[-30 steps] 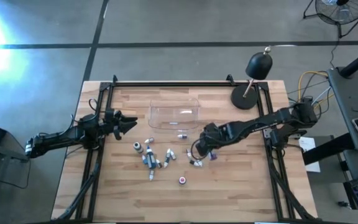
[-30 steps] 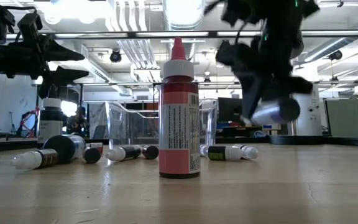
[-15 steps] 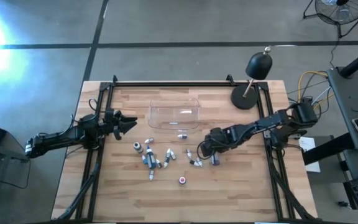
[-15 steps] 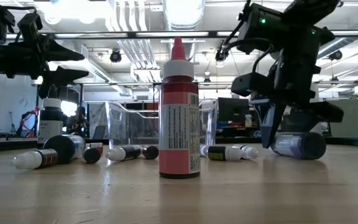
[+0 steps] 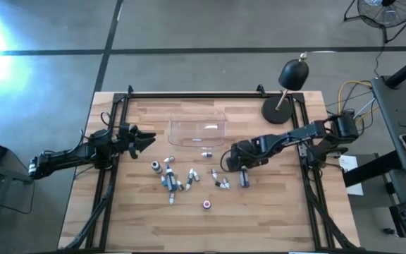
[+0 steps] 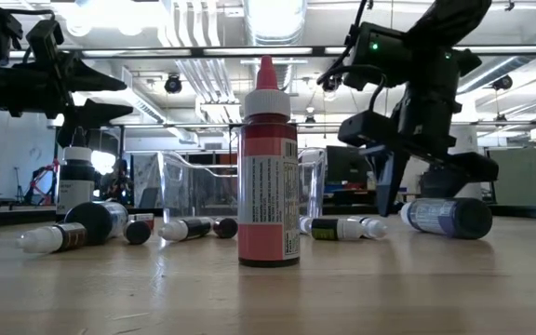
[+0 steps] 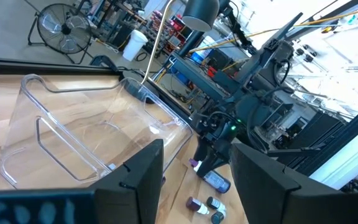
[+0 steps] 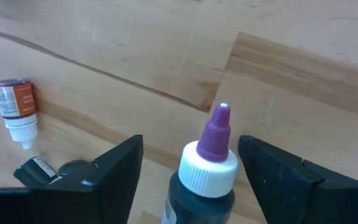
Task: Pick & Place food coloring
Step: Put the large violet food coloring bottle into the transparent bin
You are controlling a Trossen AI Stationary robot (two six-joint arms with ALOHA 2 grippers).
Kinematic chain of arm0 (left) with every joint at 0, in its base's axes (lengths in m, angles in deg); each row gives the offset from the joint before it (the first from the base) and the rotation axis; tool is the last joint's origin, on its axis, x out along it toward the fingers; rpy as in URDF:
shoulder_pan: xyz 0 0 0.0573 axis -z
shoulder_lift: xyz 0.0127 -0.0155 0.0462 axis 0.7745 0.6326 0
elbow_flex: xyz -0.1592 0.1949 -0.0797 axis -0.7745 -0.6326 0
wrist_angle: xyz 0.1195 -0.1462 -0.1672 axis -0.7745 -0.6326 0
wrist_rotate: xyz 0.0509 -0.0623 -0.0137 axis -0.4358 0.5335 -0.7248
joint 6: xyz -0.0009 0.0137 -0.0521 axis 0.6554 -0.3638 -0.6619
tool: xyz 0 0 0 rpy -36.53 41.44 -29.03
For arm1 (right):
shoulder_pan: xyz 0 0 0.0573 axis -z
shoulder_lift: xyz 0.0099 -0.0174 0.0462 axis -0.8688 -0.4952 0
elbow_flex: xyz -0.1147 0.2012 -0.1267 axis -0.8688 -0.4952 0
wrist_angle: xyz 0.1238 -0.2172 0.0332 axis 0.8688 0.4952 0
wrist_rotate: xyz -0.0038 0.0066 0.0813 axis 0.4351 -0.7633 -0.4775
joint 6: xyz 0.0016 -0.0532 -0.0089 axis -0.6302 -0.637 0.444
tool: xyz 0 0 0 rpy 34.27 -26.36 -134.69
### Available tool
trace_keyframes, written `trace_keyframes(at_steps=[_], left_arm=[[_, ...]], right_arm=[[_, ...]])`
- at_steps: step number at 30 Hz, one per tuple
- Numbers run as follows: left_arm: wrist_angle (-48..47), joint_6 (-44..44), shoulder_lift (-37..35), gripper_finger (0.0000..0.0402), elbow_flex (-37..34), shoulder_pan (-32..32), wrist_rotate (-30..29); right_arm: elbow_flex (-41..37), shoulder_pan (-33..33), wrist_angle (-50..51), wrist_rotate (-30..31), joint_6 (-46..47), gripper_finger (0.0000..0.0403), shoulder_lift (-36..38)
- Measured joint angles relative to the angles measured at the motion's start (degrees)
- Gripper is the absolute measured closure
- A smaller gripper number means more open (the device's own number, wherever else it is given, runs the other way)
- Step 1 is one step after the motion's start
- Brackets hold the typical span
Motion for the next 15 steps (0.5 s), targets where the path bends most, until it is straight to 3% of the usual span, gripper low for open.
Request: trace_keyframes(at_steps=[15], left_arm=[[0.0, 0.0, 0.0, 0.0241, 0.0, 0.0, 0.0]], right_arm=[[0.0, 1.0, 3.8, -1.2, -1.7, 0.0237, -0.1]])
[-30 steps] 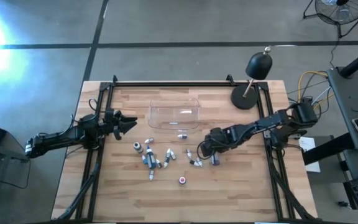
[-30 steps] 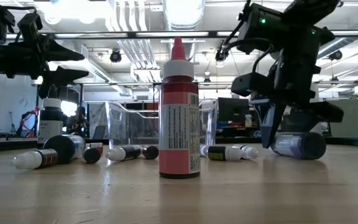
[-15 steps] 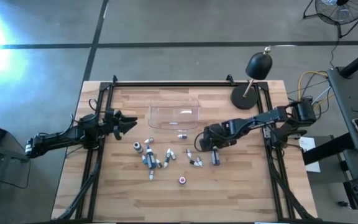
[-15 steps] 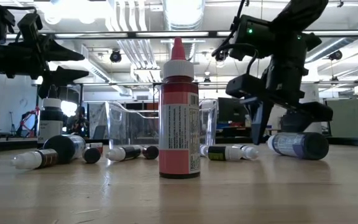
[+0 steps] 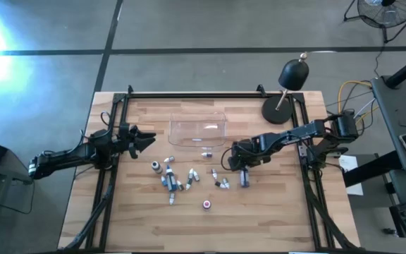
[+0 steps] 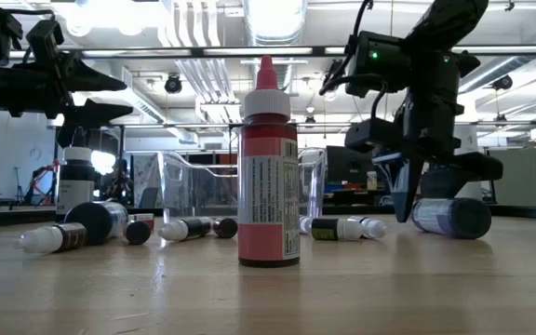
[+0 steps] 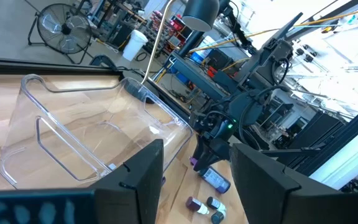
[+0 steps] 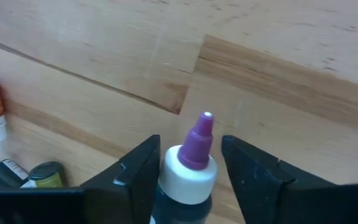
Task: Pick & Place food coloring
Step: Put the large violet food coloring bottle into the transparent bin
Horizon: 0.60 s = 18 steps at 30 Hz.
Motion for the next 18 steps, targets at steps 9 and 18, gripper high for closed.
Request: trace_keyframes(at_steps=[9, 18], left_arm=[[0.0, 0.0, 0.0, 0.0241, 0.0, 0.0, 0.0], [0.0, 0.0, 0.0, 0.0241, 0.0, 0.0, 0.0]], right_arm=[[-0.1, 0.0, 0.3, -1.9, 0.2, 0.0323, 0.2], [-0.2, 0.0, 0.7, -0.4, 1.5, 0.0345, 2.1]])
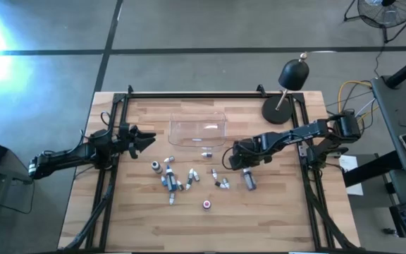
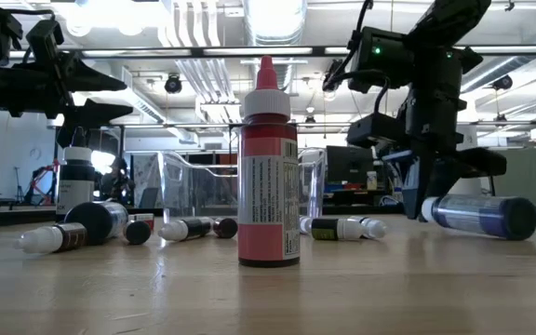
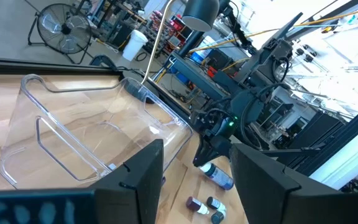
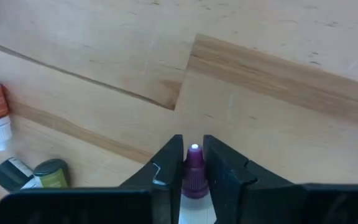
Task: Pick & Place food coloring
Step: Put the large violet food coloring bottle into the transparent bin
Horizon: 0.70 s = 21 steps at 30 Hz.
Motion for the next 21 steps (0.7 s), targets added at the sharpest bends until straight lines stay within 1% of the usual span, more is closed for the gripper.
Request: trace_keyframes(at_steps=[4, 10, 14, 17, 21], left_arm=[[0.0, 0.0, 0.0, 0.0241, 0.0, 0.0, 0.0], [0.0, 0.0, 0.0, 0.0241, 0.0, 0.0, 0.0], [0.0, 0.0, 0.0, 0.0241, 0.0, 0.0, 0.0], [0.0, 0.0, 0.0, 0.0241, 0.0, 0.0, 0.0], [0.0, 0.0, 0.0, 0.0241, 0.0, 0.0, 0.0]], right_arm=[[0.0, 0.0, -0.1, 0.1, -1.1, 0.0307, 0.4], [0.0, 0.0, 0.0, 0.0, -0.9, 0.0218, 0.4], [0.1, 0.0, 0.0, -3.1, -0.6, 0.0171, 0.4], [0.1, -0.2, 0.0, -5.4, -0.9, 0.0152, 0.4], [0.1, -0.2, 0.0, -5.9, -0.5, 0.0150, -0.5]])
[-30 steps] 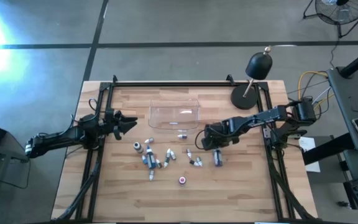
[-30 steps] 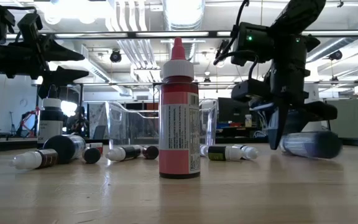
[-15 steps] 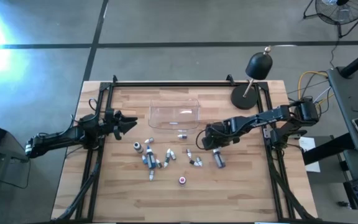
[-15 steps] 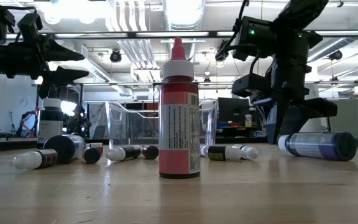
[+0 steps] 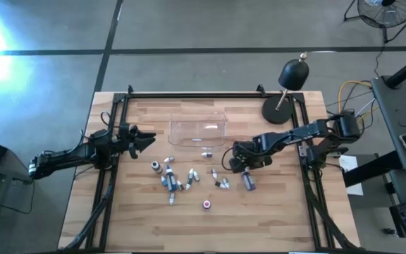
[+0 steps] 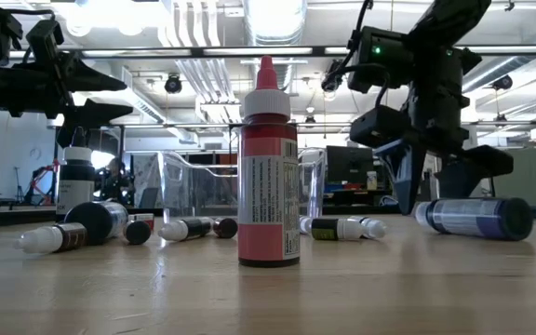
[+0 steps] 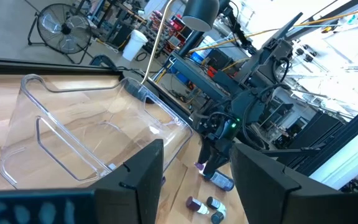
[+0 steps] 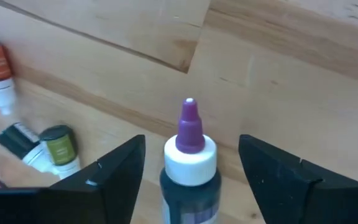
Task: Pick & Place food coloring
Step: Put the large violet food coloring bottle into the transparent bin
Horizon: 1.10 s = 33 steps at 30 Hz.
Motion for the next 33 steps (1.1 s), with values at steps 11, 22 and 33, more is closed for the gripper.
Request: trace_keyframes(at_steps=[11, 22, 33], left_arm=[[0.0, 0.0, 0.0, 0.0241, 0.0, 0.0, 0.0], [0.0, 0.0, 0.0, 0.0241, 0.0, 0.0, 0.0], [0.0, 0.0, 0.0, 0.0241, 0.0, 0.0, 0.0]], right_arm=[[0.0, 0.0, 0.6, 0.0, -2.3, 0.0245, -1.4], [1.0, -0.1, 0.5, 0.1, -2.8, 0.0299, -0.8], [11.4, -2.1, 7.7, 32.3, -6.3, 0.0299, 4.6]])
